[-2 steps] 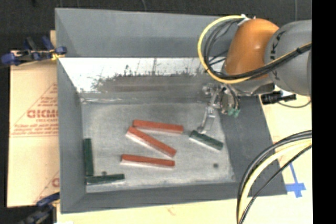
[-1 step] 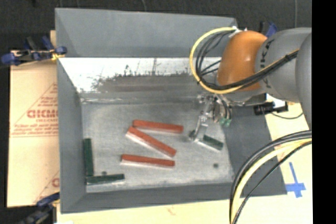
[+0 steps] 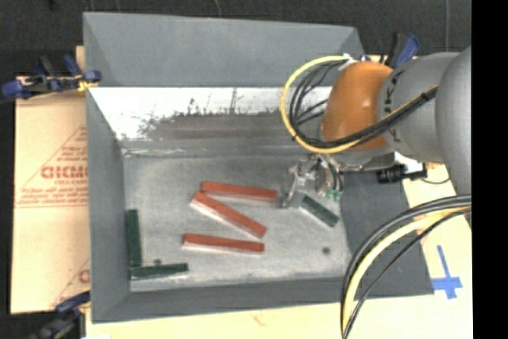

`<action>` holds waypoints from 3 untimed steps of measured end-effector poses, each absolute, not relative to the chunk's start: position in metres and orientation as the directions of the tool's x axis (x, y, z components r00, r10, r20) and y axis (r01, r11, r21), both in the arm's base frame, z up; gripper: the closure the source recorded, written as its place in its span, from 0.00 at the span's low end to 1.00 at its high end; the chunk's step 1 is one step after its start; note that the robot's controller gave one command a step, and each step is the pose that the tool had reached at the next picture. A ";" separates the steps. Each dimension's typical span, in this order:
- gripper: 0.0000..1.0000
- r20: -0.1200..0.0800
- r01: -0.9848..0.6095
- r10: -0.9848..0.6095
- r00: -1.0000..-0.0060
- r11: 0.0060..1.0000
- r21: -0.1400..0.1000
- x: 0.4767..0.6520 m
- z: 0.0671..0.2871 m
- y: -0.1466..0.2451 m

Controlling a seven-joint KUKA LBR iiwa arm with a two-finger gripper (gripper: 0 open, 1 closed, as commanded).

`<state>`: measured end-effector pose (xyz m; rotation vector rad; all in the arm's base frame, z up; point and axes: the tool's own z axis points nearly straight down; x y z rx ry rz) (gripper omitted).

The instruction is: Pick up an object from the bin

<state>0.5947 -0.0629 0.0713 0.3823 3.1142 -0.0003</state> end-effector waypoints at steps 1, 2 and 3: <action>1.00 -0.004 0.241 0.241 -0.970 0.970 0.000 0.595 0.071 -0.063; 1.00 0.003 0.236 0.236 -0.972 0.972 -0.001 0.586 0.122 -0.070; 0.00 0.001 0.220 0.220 -0.975 0.975 -0.002 0.528 0.100 -0.100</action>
Offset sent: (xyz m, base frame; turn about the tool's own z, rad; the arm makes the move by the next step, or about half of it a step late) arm -0.0250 -0.0242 0.1915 -0.0270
